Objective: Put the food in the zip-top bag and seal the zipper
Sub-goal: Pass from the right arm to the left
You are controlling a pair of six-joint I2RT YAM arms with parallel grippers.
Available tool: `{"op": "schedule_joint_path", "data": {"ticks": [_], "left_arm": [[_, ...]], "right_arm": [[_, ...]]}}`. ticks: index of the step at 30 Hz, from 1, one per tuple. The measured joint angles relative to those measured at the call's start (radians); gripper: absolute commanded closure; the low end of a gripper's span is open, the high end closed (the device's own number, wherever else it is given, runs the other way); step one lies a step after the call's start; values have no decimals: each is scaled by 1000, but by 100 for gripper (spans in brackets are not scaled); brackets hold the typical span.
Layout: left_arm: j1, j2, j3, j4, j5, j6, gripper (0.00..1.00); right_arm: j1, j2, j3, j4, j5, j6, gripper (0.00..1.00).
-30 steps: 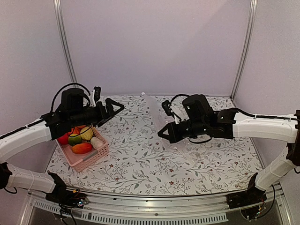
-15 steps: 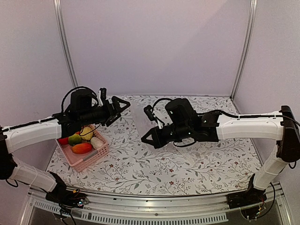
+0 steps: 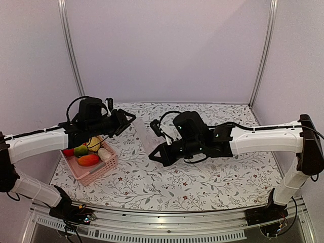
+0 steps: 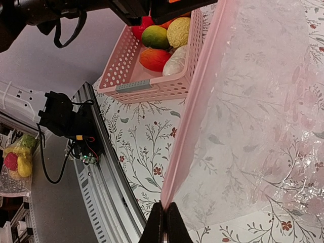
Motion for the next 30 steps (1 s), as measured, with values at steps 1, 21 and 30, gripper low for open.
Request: {"op": "schedule_joint_path", "data": {"ticks": [1,21,30], "left_arm": [[0,2,0,-3,-3,-2,54],[3,34,15,-51,-40,3,91],[3,34,29,-63,-42,16,100]], "right_arm": [[1,0,0,0,1,-1,100],[13,15,0,-12,18,-23,98],[15,15,0,-13,43,-31,81]]}}
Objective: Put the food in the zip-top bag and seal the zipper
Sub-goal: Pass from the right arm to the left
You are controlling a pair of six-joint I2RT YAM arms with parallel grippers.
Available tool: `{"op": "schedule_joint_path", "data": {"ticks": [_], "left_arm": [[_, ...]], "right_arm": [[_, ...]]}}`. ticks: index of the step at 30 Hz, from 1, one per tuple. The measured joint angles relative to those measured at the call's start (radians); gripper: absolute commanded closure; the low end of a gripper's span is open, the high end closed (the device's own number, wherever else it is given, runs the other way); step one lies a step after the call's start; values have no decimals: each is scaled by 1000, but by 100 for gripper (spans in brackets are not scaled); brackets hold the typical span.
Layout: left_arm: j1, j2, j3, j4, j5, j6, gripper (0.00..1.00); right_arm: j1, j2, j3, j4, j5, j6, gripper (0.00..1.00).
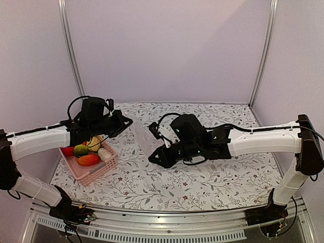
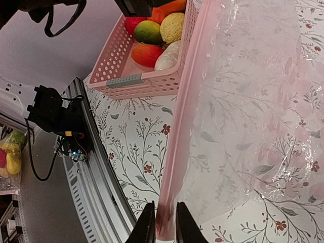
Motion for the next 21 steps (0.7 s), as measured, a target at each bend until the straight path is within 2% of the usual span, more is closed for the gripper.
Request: {"op": "schedule_joint_path", "data": {"ticks": [5,8,14,21], "left_arm": [[0,0,26,-35,23,45,100],[0,2,66,-74,52,105,100],[0,10,204,-184,182,316,100],[-38,58,445,-412,412,681,100]], "right_arm": [[2,-3,0,-15,40,-2,57],[1,-26,0,-49,78,-18,47],[-30,-164,0,-125,134,-61,35],[-140,-323,0,-183,155,-127,34]]}}
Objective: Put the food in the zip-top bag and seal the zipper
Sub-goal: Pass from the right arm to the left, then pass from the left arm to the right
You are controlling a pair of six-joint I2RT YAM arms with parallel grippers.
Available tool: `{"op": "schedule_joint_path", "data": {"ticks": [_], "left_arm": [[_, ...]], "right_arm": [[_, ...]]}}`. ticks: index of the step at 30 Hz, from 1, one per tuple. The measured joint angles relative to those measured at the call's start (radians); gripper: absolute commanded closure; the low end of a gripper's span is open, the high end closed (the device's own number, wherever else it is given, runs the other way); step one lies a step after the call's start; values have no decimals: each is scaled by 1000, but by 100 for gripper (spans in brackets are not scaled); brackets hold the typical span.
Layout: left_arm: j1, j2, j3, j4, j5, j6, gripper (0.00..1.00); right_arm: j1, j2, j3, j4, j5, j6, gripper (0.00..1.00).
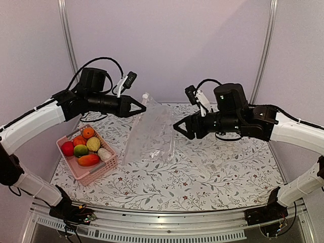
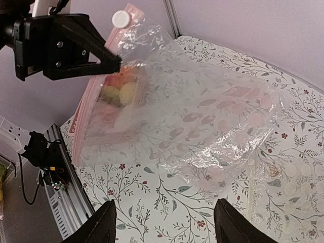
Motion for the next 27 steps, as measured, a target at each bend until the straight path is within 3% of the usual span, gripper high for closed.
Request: {"op": "schedule_joint_path", "data": {"ticks": [10,18,27], "left_arm": [[-64,26,47,-198,221,321,100],[-83,25,-14,-205,345,388,100],[-98,24,-18,-198,428,396,100]], "right_arm": [[-140,-47,26,-41,-235,-45,33],[-138,-10,116,-42,-431,-58,33],[-107,100,173,-76,-536,-86,38]]}}
